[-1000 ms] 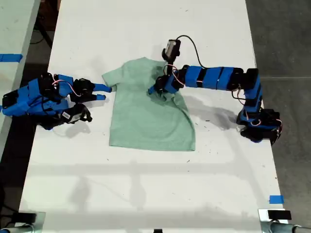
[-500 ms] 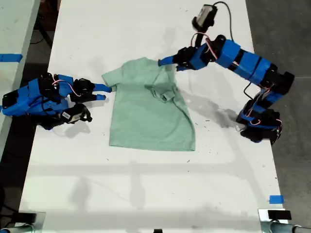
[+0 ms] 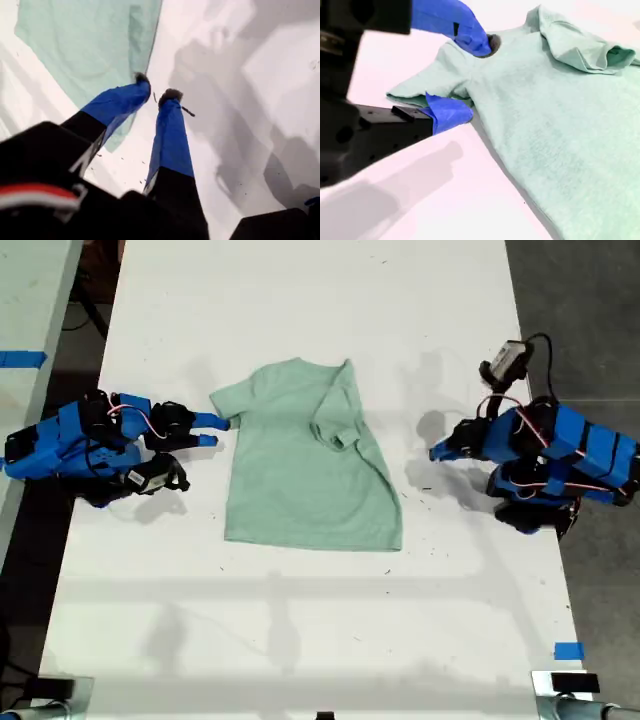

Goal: Fold t shirt

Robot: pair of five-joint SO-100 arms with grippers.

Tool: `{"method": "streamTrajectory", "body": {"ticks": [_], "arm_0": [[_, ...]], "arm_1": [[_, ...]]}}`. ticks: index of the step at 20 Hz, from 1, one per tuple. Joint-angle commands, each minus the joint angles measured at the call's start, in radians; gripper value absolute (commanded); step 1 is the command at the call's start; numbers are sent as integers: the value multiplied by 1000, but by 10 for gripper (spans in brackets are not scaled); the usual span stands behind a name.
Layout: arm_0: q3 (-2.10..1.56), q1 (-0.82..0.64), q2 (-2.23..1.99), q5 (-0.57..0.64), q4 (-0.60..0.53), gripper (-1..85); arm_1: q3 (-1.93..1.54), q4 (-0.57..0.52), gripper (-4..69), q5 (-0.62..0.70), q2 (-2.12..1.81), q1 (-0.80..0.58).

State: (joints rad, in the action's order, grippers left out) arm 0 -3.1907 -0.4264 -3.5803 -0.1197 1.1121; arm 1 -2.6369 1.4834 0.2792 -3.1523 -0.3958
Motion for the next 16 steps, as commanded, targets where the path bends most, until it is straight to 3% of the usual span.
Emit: {"method": "streamTrajectory", "body": {"ticks": [1,6,8,16], "arm_0": [[-14,-11,-6,6,-11,178],[-11,-21,-6,9,-11,161],[-11,-41,-6,44,-14,-1],[-15,-181,-6,37,-14,1]], "arm_1": [[-193,-18,14,-52,-290,94],[-333,2,13,-31,-347,106],[-445,-91,14,18,-345,86],[-446,-94,14,74,-347,67]]}}
